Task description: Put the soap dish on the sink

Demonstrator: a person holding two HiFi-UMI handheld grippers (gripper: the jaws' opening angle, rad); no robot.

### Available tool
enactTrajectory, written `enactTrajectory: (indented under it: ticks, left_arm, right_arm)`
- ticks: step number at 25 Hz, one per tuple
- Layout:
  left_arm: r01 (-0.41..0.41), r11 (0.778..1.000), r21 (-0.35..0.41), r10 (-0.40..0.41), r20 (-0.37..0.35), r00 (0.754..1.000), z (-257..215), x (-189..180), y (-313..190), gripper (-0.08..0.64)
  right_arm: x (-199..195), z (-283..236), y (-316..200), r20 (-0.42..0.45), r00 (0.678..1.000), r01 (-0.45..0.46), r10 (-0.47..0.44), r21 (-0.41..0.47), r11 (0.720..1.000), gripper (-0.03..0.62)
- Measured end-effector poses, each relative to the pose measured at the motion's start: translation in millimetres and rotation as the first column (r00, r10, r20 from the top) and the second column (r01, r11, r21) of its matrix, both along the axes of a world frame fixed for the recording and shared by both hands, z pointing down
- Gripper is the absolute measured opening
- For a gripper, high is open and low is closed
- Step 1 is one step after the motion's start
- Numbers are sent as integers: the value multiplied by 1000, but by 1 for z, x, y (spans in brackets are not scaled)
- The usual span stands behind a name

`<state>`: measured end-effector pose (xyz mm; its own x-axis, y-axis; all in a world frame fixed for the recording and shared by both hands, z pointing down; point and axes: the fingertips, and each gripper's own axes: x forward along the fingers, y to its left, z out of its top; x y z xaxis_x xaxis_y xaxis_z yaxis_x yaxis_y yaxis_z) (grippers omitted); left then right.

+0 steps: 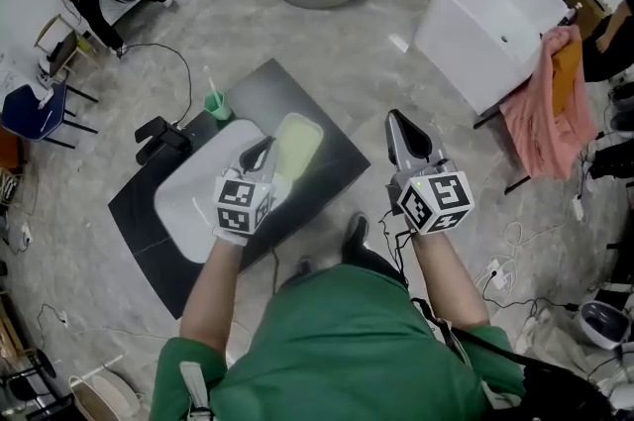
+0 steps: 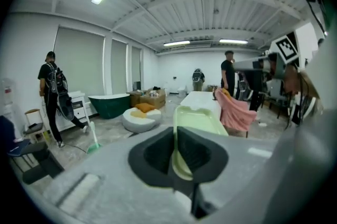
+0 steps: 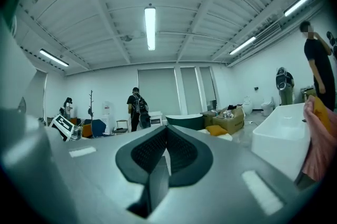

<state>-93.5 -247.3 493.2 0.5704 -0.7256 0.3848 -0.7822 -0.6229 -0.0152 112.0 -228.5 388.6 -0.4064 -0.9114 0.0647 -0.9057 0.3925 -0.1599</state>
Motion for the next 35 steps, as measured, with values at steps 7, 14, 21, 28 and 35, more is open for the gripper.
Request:
enactTrajectory:
  ticks: [7,14,21,28,35]
  left_arm:
    - [-10,999,-50,17,132,991,43,27,-29,18]
    - [-25,995,-101,44,198,979,76,50,-41,18]
    - [-34,980,-195,78,224,972,136,60,-47,18]
    - [-151,953,-263,213,226,951,187,70,-52,20]
    - [-222,920,-324,300,213,930,225,77,-59,20]
  right_arm:
    - [28,22,-66,54,995,82,-80,-36,996,-2]
    - [46,42,-109,93,985,149,-143,-65,987,-2]
    - [47,82,-130,96,983,171,-159,-138,975,-3]
    - [51,120,-141,64,994,106,-94,-213,971,-2]
    - [58,145,-144,53,998,36,-23,-266,963,-3]
